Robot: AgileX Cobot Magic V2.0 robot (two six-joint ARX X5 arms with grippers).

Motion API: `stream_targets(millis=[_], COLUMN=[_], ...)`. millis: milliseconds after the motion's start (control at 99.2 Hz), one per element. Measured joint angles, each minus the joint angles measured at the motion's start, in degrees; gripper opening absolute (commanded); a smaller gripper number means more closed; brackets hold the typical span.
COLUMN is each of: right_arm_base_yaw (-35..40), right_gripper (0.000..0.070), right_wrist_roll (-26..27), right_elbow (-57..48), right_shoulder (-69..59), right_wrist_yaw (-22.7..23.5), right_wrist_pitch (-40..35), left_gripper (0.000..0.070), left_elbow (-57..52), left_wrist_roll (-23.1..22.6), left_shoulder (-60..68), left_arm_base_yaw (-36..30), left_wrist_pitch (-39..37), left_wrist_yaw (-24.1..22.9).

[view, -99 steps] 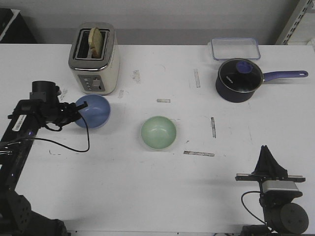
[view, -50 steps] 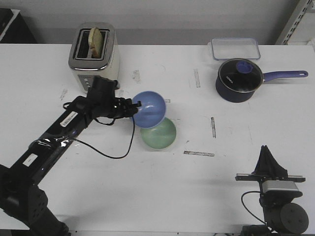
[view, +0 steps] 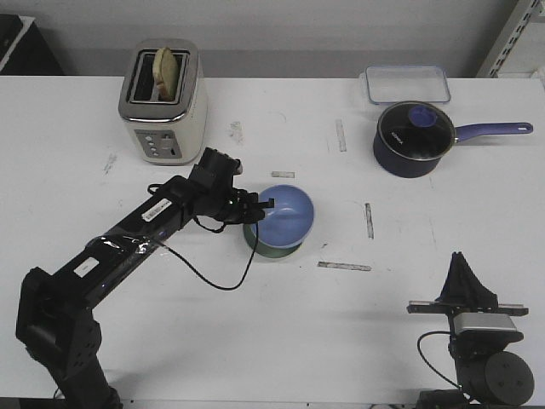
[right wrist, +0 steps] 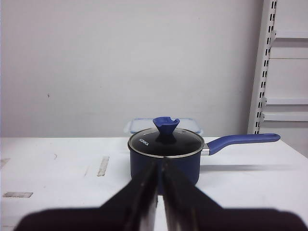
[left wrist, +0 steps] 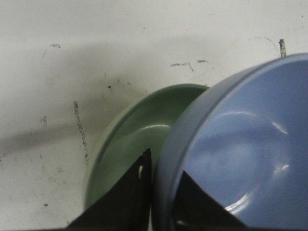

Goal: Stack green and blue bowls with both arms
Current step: 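Lift the blue bowl with the left gripper over the green bowl, then lower the blue bowl into the green bowl and open the left gripper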

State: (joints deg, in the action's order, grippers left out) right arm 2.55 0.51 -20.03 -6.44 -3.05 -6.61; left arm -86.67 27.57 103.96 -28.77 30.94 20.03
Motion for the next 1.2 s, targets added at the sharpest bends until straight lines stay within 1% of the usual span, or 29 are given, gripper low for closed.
stream_targets(millis=[30,101,192,433,504,524,595,645,857,927,968,1089,1159,1200], right_arm_base_yaw=[0.00,0.00,0.00,0.00,0.00,0.00,0.00,0.00,0.00,0.00,0.00,0.00,0.00,0.00], right_gripper=[0.0007,0.0007,0.0007,0.0007,0.0007,0.0007,0.0007,0.0007,0.0007,0.0007,0.0007,0.0007,0.0007,0.0007], right_wrist_roll=[0.00,0.00,0.00,0.00,0.00,-0.02,0.00,0.00,0.00,-0.02,0.00,0.00,0.00,0.00], right_elbow=[0.00,0.00,0.00,0.00,0.00,0.00,0.00,0.00,0.00,0.00,0.00,0.00,0.00,0.00], right_shoulder=[0.00,0.00,0.00,0.00,0.00,0.00,0.00,0.00,0.00,0.00,0.00,0.00,0.00,0.00], right_wrist_yaw=[0.00,0.00,0.00,0.00,0.00,0.00,0.00,0.00,0.00,0.00,0.00,0.00,0.00,0.00], right_wrist_pitch=[0.00,0.00,0.00,0.00,0.00,0.00,0.00,0.00,-0.02,0.00,0.00,0.00,0.00,0.00], left_gripper=[0.0028,0.0092,0.0128,0.0130,0.0140,0.0155,0.0249,0.0291,0.0295,0.0309,0.0330,0.0328,0.0328,0.0328], left_elbow=[0.00,0.00,0.00,0.00,0.00,0.00,0.00,0.00,0.00,0.00,0.00,0.00,0.00,0.00], left_wrist_roll=[0.00,0.00,0.02,0.04,0.04,0.04,0.09,0.09,0.09,0.09,0.09,-0.09,-1.29,-2.56], left_shoulder=[0.00,0.00,0.00,0.00,0.00,0.00,-0.07,-0.20,-2.49,-3.89,-4.68,-6.75,-7.76,-8.28], left_arm_base_yaw=[-0.09,-0.20,-0.20,-0.20,-0.20,-0.20,-0.20,-0.20,-0.20,-0.20,-0.20,-0.17,-0.20,-0.20], left_wrist_pitch=[-0.02,0.11,0.68,0.94,0.98,1.01,1.18,1.27,1.77,2.32,2.64,2.86,2.67,2.29], left_wrist_yaw=[0.02,0.02,0.00,-0.02,-0.02,-0.02,-0.02,-0.02,-0.02,-0.02,-0.02,-0.11,-0.94,-2.25])
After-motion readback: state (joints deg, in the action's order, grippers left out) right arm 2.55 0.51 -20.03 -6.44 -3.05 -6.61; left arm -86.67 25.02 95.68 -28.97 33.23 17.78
